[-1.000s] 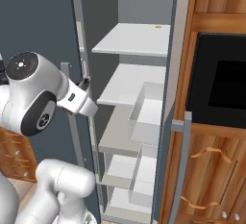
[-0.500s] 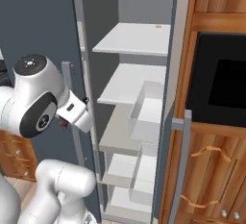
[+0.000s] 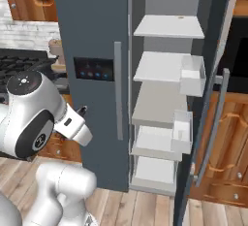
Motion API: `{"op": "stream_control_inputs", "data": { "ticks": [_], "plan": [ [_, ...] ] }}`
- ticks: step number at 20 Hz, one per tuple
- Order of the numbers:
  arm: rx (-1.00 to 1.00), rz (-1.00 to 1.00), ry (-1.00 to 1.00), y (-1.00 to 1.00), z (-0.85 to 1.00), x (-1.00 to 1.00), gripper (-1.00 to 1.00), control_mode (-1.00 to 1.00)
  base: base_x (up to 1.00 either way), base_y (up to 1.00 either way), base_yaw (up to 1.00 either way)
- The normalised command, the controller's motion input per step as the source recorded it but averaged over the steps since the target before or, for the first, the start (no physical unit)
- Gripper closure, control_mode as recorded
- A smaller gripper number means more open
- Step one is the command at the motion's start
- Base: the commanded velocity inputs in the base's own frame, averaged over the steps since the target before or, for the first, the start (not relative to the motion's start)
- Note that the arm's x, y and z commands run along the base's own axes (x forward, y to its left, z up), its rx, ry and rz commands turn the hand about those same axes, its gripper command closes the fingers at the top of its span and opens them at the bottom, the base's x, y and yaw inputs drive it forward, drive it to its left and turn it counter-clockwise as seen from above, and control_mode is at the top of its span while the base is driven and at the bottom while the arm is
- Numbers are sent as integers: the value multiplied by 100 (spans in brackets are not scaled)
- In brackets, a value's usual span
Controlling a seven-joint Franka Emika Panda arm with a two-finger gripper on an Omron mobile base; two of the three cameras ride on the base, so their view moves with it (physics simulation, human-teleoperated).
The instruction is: Take the fish from the fridge and place it on the digital scale on the counter by the fridge. Wait a few seconds for a reading, then move it to the plate on the dining counter.
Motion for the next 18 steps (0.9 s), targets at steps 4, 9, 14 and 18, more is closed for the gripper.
{"op": "stream_control_inputs", "data": {
  "ticks": [4, 9, 14, 18],
  "plan": [
    [0, 0, 0, 0, 0, 0, 100, 100, -9, 100, -3],
    [0, 0, 0, 0, 0, 0, 100, 100, 1, 100, -4],
    [0, 0, 0, 0, 0, 0, 100, 100, 10, 100, -11],
    [0, 0, 0, 0, 0, 0, 100, 100, 53, 89, -18]
  ]
}}
